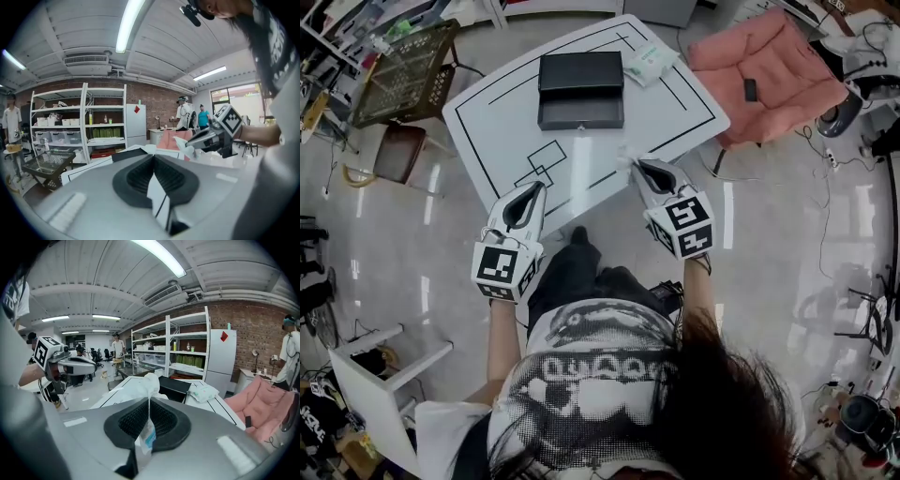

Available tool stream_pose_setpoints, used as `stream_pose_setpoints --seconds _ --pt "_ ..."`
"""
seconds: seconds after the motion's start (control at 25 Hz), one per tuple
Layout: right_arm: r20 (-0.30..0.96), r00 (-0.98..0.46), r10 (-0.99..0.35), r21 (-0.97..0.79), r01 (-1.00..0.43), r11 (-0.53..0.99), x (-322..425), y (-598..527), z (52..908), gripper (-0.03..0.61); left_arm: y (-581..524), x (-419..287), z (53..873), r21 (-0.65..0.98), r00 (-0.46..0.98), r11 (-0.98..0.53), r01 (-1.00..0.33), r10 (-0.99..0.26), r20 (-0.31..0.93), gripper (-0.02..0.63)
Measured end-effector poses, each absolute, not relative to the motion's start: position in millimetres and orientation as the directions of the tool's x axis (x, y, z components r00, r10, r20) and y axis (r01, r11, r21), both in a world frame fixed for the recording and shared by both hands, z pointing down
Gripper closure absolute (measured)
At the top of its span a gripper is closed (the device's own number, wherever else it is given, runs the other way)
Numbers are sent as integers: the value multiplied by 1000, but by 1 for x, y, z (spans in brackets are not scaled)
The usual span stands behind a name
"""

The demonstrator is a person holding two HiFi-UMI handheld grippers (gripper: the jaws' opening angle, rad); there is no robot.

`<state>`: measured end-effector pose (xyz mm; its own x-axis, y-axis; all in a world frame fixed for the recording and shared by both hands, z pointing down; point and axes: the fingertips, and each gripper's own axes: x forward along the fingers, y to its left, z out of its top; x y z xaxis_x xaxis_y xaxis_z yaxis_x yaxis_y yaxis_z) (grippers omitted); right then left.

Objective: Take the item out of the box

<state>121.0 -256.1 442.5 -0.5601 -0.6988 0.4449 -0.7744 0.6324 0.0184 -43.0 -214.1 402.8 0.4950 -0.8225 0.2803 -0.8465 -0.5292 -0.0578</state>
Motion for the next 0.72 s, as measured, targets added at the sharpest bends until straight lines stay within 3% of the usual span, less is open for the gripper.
stream_pose_setpoints --seconds 0.72 --pt "406 -625 -666 -68 -748 661 135 -144 452 565 -112 12 399 -68 522 -567 -821 -793 314 614"
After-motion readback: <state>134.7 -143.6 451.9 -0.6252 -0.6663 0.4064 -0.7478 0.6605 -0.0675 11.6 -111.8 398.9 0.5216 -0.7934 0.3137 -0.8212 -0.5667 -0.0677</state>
